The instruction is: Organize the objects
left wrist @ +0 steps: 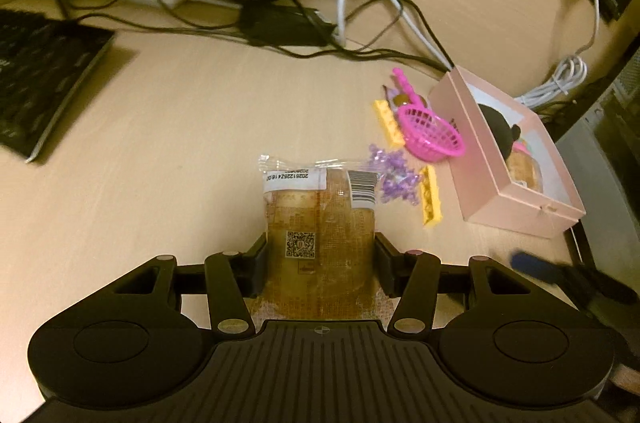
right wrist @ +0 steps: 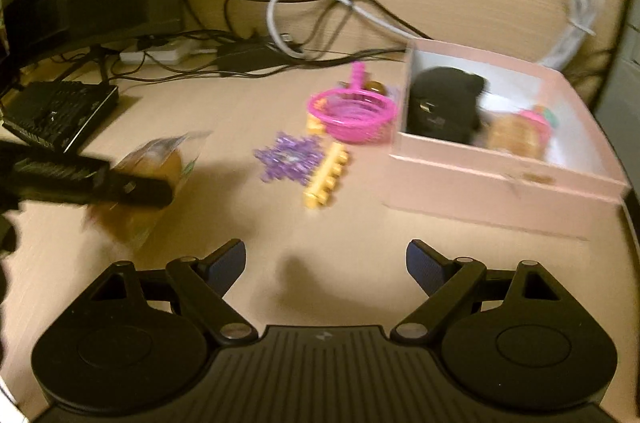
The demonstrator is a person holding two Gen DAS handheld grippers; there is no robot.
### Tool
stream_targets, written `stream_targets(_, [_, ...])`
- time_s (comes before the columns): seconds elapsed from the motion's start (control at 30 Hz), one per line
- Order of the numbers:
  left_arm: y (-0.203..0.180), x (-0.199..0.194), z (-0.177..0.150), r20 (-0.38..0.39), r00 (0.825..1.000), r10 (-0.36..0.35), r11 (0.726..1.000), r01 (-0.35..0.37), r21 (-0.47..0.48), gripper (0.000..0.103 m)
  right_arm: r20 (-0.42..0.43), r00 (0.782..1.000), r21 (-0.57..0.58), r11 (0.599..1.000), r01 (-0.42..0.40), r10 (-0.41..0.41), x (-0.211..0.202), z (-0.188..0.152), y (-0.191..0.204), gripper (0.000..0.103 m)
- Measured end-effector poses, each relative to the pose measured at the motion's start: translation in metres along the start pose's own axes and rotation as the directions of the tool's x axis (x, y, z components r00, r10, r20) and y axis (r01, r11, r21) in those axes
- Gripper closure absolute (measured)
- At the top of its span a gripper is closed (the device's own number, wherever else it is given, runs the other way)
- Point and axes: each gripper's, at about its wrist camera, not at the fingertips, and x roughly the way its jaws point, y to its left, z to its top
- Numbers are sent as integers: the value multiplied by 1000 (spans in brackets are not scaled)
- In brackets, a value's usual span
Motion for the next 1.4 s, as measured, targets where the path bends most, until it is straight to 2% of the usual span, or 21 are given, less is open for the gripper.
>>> stream_targets(0.23, [27, -24, -2, -7, 1000, 11, 998, -11, -56, 47, 2, 1000, -18, 1000, 9, -9, 46, 27, 18, 15])
stream_targets(0.4, [40, -28, -3, -18, 1000, 16, 997, -17, -74, 47, -30, 999, 8, 1000, 26, -26, 80, 39, 15, 13])
stream_targets(0.5, [47, -28, -4, -25, 999, 23, 996, -25, -84, 47, -16, 1000, -2, 1000, 26, -26, 88, 43, 15, 14])
stream_targets(0.63, [52, -26, -4, -36, 999, 23, 995, -27, -100, 47, -5, 1000, -44, 999, -1, 0, 86, 45, 23, 47])
stream_targets(0.73, [50, -22, -2, -44, 999, 10, 995, -14, -98, 47, -9, 1000, -57, 998, -14, 13, 83, 45, 26, 61])
stream_targets(0.9, [36, -15, -2, -61, 998, -26, 997, 21, -81, 47, -26, 998, -51, 997, -50, 49, 71, 36, 22, 62])
stream_targets(1.2, [7, -5, -7, -88, 993, -84, 996, 80, -43, 47, -73, 988, -66, 988, -140, 135, 27, -2, 21, 61])
stream_targets(1.3, [-3, -1, -9, -90, 991, -95, 995, 93, -30, 47, -80, 988, -66, 988, -139, 134, 14, -14, 15, 55])
stream_targets(1.4, [-13, 3, -10, -93, 991, -99, 995, 98, -10, 47, -65, 993, -64, 993, -102, 98, 1, -25, 1, 41])
